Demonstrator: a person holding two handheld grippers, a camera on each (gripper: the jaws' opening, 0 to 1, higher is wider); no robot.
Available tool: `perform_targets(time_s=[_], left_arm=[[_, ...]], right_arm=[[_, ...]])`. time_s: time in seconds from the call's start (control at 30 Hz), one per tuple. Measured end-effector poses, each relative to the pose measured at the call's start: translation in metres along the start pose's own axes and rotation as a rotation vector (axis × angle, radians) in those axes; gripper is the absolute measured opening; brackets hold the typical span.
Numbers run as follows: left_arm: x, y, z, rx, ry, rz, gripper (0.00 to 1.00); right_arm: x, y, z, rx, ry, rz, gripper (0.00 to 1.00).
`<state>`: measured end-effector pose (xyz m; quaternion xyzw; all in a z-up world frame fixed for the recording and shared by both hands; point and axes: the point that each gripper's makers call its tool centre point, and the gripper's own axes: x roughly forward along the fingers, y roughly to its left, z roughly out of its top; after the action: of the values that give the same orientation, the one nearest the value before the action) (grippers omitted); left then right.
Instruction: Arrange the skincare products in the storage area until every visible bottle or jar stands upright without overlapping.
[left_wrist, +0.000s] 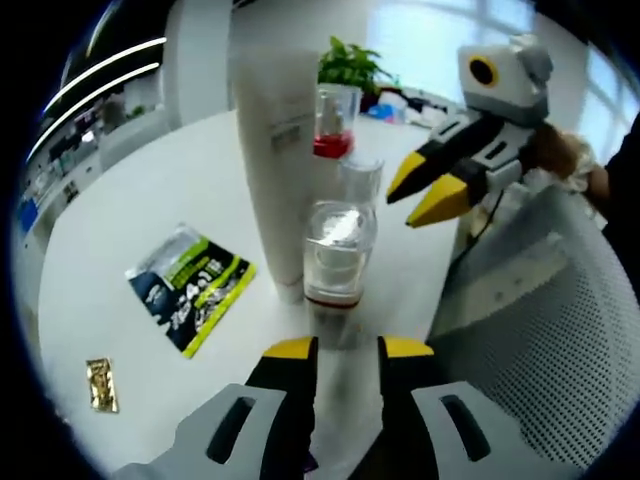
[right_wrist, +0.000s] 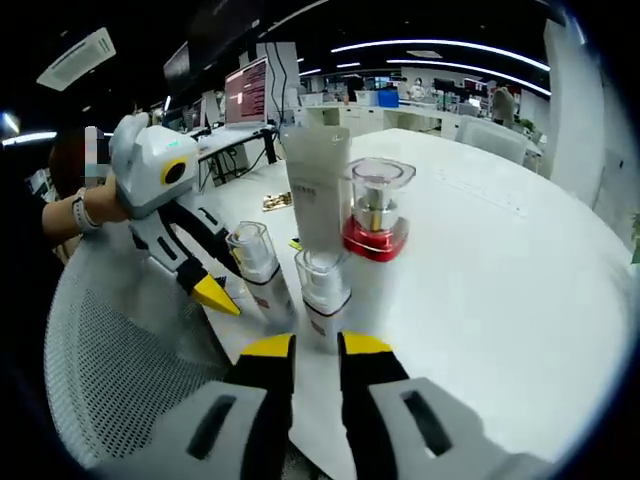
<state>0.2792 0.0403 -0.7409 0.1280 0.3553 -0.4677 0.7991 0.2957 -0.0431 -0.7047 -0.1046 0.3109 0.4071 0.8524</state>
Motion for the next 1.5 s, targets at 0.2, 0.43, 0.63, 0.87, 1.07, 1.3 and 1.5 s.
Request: perform_targets(time_s=[0.2,0.43,0.63,0.87,1.07,1.3,1.5], left_arm=[[0.003,0.001,0.002,-0.033,0.008,0.011,0.20],[0.007,0.010,0.003,-0.036,0.027,0.034,0.17],[0.012,0.014,0.002,-0.032,0.047,0.042,0.14],[0.016,0.014,0.004,-0.035,0.046,0.040,0.10],[0.021,0.014,0.008,-0.027,0.047,0.036,0.10],[0.029,0.013,0.013,-0.025,0.048,0.032,0.10],[0.031,0.015,0.018,-0.063,0.029,0.046,0.09]], right_arm=[[0.005,-0.002,-0.008,0.004,0.041,0.010,0.27],[0.010,-0.001,-0.011,-0.013,0.072,0.044,0.31],[0.014,0.000,-0.004,-0.021,0.068,0.065,0.26],[0.020,0.001,-0.001,-0.050,0.084,0.079,0.22],[0.022,0.001,-0.004,-0.052,0.101,0.093,0.21],[0.025,0.000,-0.005,-0.047,0.110,0.099,0.20],[0.025,-0.001,-0.004,-0.047,0.110,0.096,0.20]])
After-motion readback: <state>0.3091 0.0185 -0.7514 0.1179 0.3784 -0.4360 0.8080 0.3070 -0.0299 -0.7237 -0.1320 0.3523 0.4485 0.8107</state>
